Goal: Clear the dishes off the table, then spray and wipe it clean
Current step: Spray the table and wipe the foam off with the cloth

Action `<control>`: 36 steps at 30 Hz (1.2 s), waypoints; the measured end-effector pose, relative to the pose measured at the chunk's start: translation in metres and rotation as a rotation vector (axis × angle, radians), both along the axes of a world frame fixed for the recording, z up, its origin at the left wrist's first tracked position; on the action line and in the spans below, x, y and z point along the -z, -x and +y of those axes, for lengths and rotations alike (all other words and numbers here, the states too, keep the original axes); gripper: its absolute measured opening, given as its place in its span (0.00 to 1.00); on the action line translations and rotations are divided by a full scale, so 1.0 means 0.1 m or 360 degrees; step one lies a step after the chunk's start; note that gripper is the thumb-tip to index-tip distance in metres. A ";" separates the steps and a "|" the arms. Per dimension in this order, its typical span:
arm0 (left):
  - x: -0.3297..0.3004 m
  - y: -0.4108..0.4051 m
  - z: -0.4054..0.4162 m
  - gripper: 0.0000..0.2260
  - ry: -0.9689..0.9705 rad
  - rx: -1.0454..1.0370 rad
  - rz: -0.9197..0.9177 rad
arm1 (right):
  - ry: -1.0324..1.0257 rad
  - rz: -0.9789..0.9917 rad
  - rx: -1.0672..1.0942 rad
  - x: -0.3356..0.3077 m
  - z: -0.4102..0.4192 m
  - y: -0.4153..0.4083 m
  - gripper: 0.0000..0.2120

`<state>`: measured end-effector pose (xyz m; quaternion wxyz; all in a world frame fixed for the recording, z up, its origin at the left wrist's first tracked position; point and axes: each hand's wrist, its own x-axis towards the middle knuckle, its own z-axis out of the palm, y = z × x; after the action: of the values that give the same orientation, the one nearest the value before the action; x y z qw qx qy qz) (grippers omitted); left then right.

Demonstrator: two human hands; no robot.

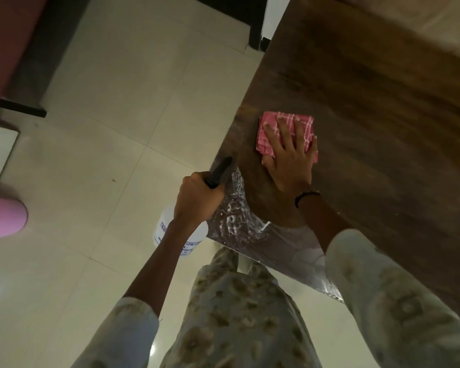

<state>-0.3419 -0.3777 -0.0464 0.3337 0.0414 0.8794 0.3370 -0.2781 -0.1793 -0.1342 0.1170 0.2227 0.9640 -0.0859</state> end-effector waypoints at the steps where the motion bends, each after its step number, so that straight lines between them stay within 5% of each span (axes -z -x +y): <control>1: 0.01 0.01 -0.01 0.16 0.0016 0.0008 0.0013 | 0.0011 0.0007 -0.0003 0.00 0.00 0.14 0.30; 7: 0.12 0.01 -0.20 0.13 -0.0015 0.0002 0.0103 | 0.0025 0.0018 -0.0165 -0.04 -0.34 0.55 0.28; 15: 0.13 -0.02 -0.37 0.11 -0.0086 -0.0017 0.0118 | 0.0079 0.0080 -0.0731 -0.03 -0.68 -0.39 0.25; 25: 0.23 -0.03 -0.52 0.11 -0.0093 0.0034 0.0112 | 0.0010 -0.0034 -0.0154 -0.07 -0.57 0.21 0.30; 33: 0.21 -0.26 -0.57 0.08 -0.0106 0.0062 0.0099 | 0.0084 0.0130 -0.0699 0.01 -0.98 -0.30 0.24; 36: 0.19 -0.43 -0.54 0.09 -0.0099 0.0113 0.0067 | 0.0012 0.0122 -0.0625 0.04 -0.63 -0.53 0.27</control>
<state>-0.2990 -0.4316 -0.0656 0.3255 0.0901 0.8733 0.3511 -0.2247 -0.2427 -0.1384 0.0954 0.0264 0.9924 -0.0735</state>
